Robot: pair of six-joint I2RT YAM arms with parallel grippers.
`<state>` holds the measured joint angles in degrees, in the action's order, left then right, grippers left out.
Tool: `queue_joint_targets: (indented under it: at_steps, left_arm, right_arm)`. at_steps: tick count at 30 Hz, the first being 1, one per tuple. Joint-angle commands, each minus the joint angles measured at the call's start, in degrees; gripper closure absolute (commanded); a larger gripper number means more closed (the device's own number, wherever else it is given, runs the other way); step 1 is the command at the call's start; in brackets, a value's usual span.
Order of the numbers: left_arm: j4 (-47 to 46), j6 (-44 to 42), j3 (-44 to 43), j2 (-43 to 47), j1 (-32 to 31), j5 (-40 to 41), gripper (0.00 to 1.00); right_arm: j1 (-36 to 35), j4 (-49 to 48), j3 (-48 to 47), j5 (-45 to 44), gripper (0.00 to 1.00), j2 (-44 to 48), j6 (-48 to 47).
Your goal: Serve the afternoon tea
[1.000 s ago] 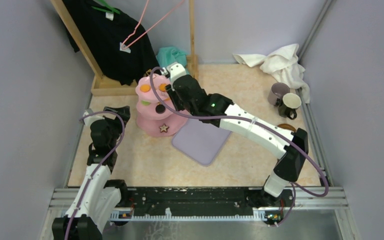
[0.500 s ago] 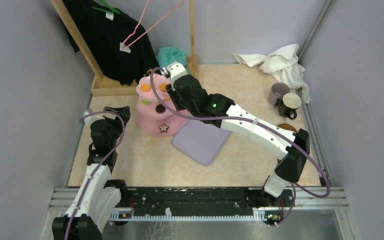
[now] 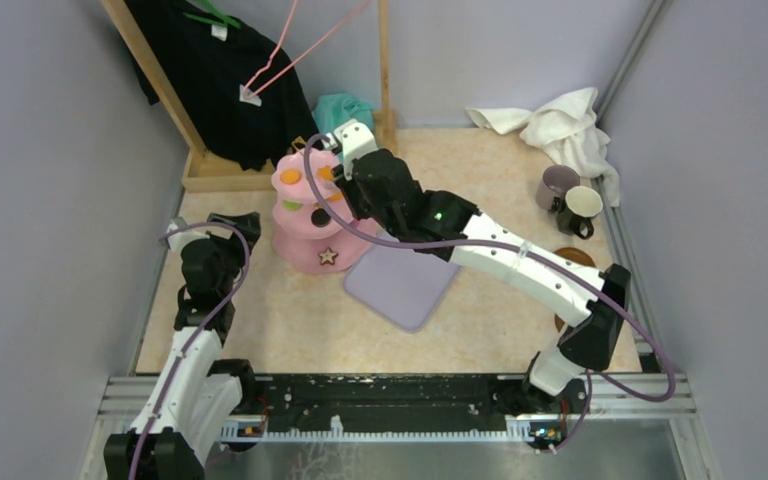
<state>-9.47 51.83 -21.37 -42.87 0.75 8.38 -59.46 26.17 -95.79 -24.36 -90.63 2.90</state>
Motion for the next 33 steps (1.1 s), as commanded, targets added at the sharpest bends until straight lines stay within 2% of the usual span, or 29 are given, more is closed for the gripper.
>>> queue_joint_targets:
  at_steps: [1, 4, 7, 14, 19, 23, 27, 33]
  left_arm:
    - [-1.8, -0.5, -0.3, 0.3, 0.2, -0.2, 0.04]
    - [-1.6, -0.6, -0.3, 0.4, 0.2, -0.1, 0.04]
    - [-1.7, -0.6, -0.1, 0.6, 0.2, -0.1, 0.04]
    - [-1.7, -0.6, 0.2, 0.8, 0.2, -0.7, 0.04]
    - [-1.3, -0.6, 0.6, 1.7, 0.2, -1.7, 0.04]
    - [-0.8, -0.7, 0.6, 2.2, 0.2, -1.6, 0.04]
    - [-0.7, -0.7, 0.6, 2.2, 0.2, -1.7, 0.05]
    - [-0.9, -0.4, 0.9, 2.2, 0.2, -1.7, 0.04]
  right_arm:
    - [-1.7, -3.4, -1.1, -2.5, 0.72, 4.8, -1.5]
    - [-2.8, -3.4, 1.1, -4.4, 0.72, 7.6, -1.7]
    - [-3.6, -4.5, 7.2, -6.8, 0.72, 13.1, -0.4]
    - [-3.7, -7.1, 30.4, -12.2, 0.72, 28.1, 6.5]
    - [-3.7, -11.3, 43.9, -14.6, 0.72, 32.9, 11.5]
    - [-3.7, -18.2, 52.4, -17.1, 0.71, 32.1, 15.6]
    - [-3.7, -27.4, 58.8, -20.1, 0.71, 27.3, 18.3]
    - [-3.6, -35.4, 61.7, -23.8, 0.70, 16.4, 21.2]
